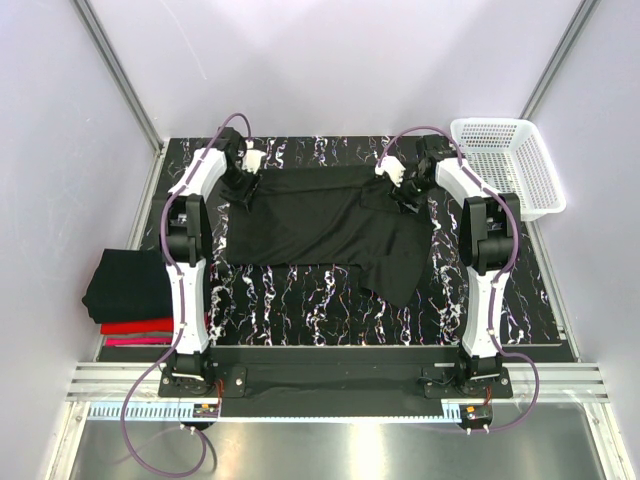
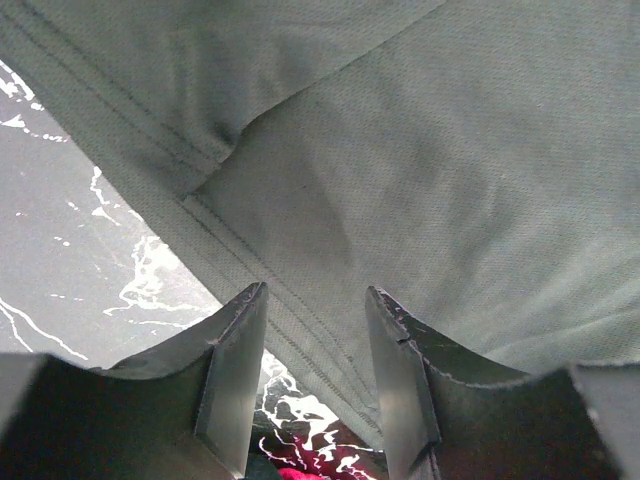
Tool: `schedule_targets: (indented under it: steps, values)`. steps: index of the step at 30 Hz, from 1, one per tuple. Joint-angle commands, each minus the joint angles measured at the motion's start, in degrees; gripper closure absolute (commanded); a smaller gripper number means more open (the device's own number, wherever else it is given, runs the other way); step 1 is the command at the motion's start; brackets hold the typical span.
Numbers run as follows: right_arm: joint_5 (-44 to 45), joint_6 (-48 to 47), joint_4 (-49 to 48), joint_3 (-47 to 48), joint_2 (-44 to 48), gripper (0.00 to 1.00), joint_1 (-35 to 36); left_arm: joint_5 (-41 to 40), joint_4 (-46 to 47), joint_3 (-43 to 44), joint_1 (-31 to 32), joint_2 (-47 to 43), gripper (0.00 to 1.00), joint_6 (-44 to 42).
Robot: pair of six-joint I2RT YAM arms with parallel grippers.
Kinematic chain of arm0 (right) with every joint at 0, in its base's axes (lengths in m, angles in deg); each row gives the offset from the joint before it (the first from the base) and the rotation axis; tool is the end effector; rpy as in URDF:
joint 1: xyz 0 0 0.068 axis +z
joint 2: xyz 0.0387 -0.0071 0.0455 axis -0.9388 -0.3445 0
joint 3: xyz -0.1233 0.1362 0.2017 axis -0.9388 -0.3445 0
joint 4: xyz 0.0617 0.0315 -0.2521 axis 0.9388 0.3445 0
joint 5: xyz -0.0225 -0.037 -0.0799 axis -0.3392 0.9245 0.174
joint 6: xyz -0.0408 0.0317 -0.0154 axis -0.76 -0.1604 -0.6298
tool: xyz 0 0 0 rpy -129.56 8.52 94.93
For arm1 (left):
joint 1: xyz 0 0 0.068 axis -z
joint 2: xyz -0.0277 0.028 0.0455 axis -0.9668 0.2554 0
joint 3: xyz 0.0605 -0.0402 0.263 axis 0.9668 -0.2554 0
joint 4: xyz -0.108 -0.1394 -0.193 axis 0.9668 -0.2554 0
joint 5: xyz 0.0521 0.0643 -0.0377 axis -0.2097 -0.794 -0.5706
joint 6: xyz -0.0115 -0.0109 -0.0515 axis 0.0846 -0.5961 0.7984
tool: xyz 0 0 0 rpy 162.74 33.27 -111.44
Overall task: Fold and stack the t-shirts
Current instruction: Fold the tshirt
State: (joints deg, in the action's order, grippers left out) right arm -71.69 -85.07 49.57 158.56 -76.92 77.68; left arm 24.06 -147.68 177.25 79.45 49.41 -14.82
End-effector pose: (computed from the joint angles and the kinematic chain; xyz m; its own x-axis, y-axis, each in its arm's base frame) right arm 0.4602 0.0764 0.1809 -0.2133 -0.8521 -0.4780 -0.9310 0.3257 -0.1651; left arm 0.4828 -0.0423 0.1872 -0.8603 0.4097 -0.3035 0.4501 0.8899 -0.0747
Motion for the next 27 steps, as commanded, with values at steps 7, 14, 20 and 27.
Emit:
schedule_targets:
  steps: [7, 14, 20, 27]
  values:
    - [1.9, -0.5, -1.8, 1.9, -1.6, 0.48, 0.4, -0.2, 0.2, -0.5, 0.8, -3.1, 0.51, -0.5]
    - [2.0, 0.8, -1.8, 3.0, -2.8, 0.67, 0.3, -0.6, 0.3, -0.5, 1.0, -3.1, 0.51, -0.6]
    - [1.7, 1.8, -1.8, 3.3, -1.8, 0.89, 0.3, -0.4, 0.2, -0.5, 1.1, -3.0, 0.52, -0.6]
    - [3.3, 2.9, -1.9, 2.3, -0.3, 0.68, 0.3, 0.0, 0.5, 0.2, 1.1, -2.5, 0.51, -0.6]
